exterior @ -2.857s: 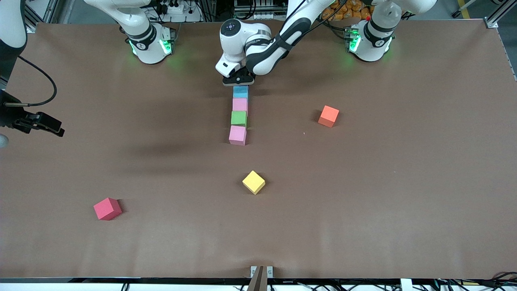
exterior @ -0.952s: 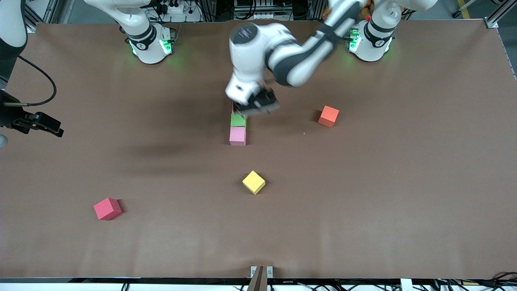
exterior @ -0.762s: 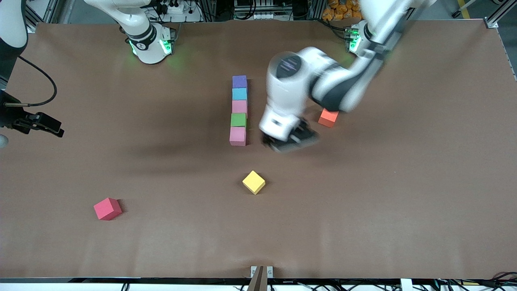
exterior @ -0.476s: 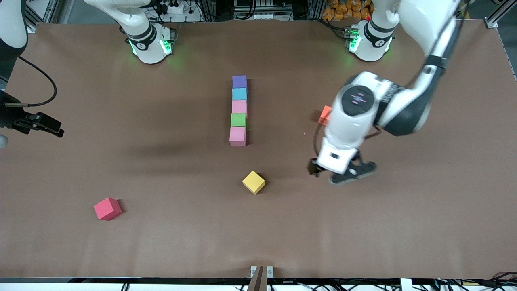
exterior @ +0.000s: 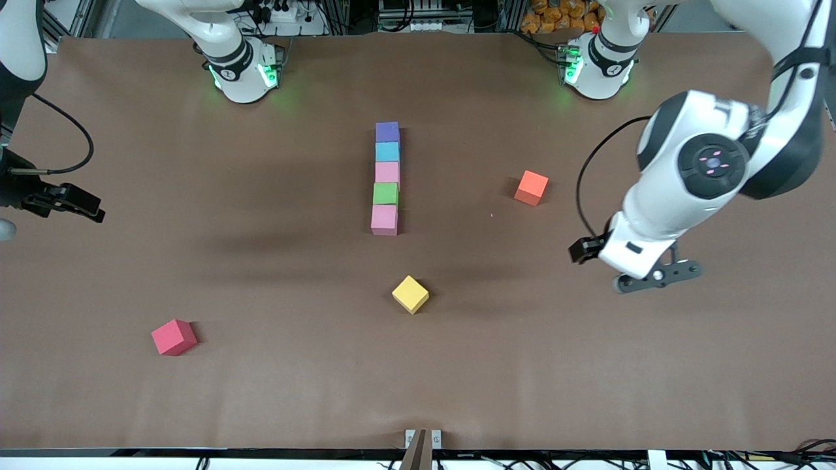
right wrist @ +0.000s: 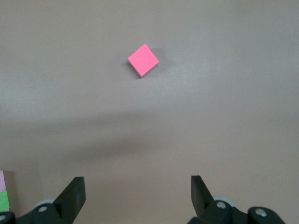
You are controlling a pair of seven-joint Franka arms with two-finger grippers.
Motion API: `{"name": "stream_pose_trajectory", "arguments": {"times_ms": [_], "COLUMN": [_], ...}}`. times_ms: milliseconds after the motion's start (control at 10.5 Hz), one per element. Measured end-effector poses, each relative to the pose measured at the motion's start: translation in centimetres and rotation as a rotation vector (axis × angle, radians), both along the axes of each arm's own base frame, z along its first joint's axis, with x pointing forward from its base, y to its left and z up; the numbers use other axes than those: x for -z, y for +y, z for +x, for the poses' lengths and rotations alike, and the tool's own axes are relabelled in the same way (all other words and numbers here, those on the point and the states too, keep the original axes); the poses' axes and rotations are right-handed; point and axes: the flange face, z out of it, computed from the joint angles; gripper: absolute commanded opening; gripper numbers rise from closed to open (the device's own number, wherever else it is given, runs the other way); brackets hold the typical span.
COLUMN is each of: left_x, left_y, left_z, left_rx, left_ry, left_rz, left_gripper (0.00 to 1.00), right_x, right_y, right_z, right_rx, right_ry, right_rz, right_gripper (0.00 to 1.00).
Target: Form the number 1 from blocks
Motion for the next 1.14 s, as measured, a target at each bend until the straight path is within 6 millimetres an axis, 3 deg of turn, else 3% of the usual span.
{"name": "stream_pose_trajectory", "arguments": {"times_ms": [190,571,762,952,1143], "left_x": [-1.7,-10.7,-14.2,-16.7,-17.8], "left_y": [1.2,6.9,9.5,10.8,12.3], "left_z": [-1.4,-5.8,-8.0,-9.0,-9.4], "left_rx": [0.039,0.093,0.129,0.147,0.162], "left_ry": [0.005,-0.071,-0.054,-0.042,-0.008], "left_rz": [-0.016,-0.020,-0.011,-0.009,-0.008], "left_gripper": [1.00,1.00,1.00,1.00,1.00], "right_x": [0.0,-2.5,-3.9,-4.2,-4.9], "right_y": [0.0,-0.2,-0.1,0.5,1.0], "right_z": [0.0,0.0,-0.1,-0.2,-0.3], "right_rx": [0.001,0.008,0.013,0.038,0.071], "right_ry": [0.000,-0.040,-0.053,-0.047,-0.046], "right_rz": [0.000,-0.002,-0.002,0.018,0.037], "right_gripper": [1.00,1.00,1.00,1.00,1.00]}}
